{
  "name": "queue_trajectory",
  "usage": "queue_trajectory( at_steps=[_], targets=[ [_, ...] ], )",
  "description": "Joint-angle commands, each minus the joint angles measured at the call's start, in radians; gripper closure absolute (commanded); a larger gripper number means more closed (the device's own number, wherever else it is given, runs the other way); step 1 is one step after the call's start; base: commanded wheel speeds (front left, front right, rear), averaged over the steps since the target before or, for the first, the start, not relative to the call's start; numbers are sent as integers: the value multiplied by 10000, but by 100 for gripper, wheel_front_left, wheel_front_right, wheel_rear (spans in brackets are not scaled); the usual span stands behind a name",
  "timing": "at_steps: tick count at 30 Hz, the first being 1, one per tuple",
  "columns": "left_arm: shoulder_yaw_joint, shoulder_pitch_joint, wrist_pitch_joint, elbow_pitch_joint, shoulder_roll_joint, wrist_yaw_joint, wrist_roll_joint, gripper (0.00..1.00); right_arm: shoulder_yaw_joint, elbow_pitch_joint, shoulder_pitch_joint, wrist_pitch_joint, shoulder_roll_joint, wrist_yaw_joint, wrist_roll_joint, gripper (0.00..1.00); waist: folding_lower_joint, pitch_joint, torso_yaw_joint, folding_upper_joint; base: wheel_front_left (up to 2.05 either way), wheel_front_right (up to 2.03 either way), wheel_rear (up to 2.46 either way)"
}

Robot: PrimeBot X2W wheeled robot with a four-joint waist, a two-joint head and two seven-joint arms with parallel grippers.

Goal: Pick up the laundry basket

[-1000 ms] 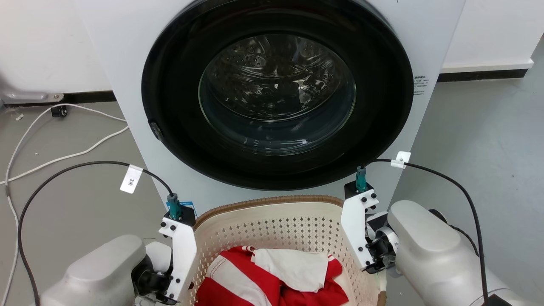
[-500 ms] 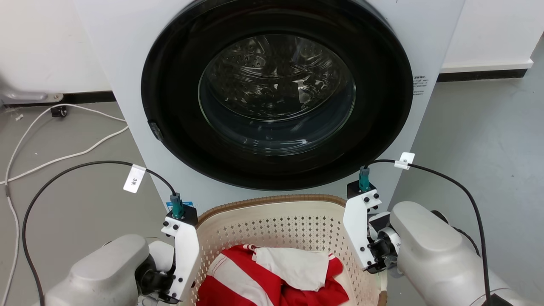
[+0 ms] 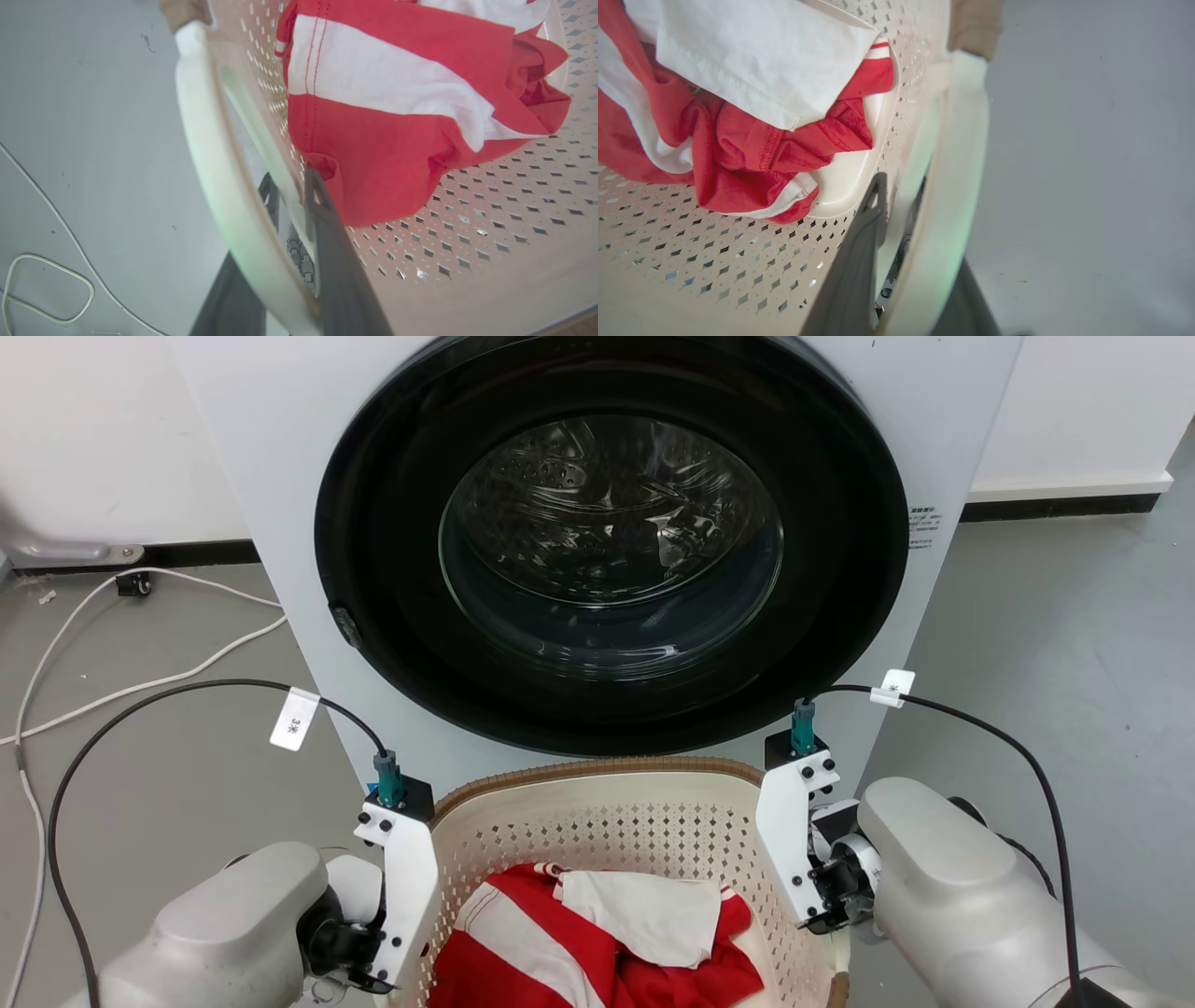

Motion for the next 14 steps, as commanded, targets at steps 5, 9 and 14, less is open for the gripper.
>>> queue_trajectory(
  at_steps=[5,9,14],
  targets=[
    [-78,-110,62,-116,-222,-207,18,100,133,-87,-261,-163,172,133,95,100,0,-2,8,0,0,0,0],
    [-78,-98,55,-102,-240,-207,11,100,189,-71,-270,-183,174,133,153,100,0,-9,22,0,0,0,0],
    [-79,-108,50,-73,-258,-207,16,100,243,-47,-290,-233,174,133,225,100,0,-15,36,0,0,0,0]
  ],
)
